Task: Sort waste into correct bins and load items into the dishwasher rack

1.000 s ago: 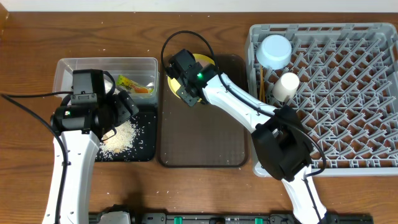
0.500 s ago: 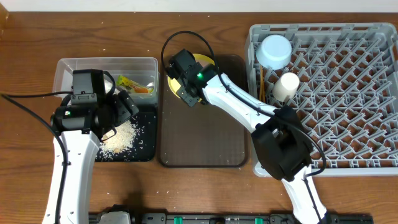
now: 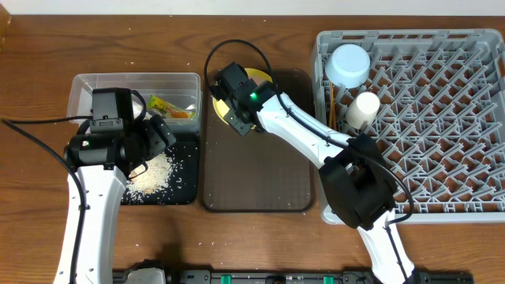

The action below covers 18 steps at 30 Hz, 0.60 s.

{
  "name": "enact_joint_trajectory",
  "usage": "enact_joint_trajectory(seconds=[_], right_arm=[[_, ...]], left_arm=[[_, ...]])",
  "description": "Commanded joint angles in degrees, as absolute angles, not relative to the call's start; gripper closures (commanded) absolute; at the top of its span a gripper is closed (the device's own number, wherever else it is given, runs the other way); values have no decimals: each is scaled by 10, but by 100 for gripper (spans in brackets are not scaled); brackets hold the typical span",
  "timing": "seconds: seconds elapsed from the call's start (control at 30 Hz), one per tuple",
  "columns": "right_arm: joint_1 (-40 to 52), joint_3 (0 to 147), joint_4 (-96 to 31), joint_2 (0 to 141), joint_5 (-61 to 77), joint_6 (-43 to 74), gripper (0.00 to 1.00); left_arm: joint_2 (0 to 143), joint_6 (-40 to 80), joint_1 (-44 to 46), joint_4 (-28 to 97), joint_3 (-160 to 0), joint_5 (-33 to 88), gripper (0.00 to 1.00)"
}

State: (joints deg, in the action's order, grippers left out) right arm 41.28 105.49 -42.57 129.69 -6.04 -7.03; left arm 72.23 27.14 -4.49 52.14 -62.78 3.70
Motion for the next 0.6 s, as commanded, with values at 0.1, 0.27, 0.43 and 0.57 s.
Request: enact_joint_trajectory(seconds=[0.1, 0.27, 0.43, 0.57], right_arm=[[412, 1058, -429, 1304, -62, -80, 84], [412, 1058, -429, 1304, -62, -80, 84], [412, 1058, -431, 1304, -62, -80, 85], [411, 1053, -427, 1304, -62, -80, 84]], left_arm=[[723, 268, -47, 523, -636, 34, 4], [723, 268, -47, 523, -636, 34, 4], [723, 268, -47, 523, -636, 34, 4], [723, 268, -47, 523, -636, 34, 4]])
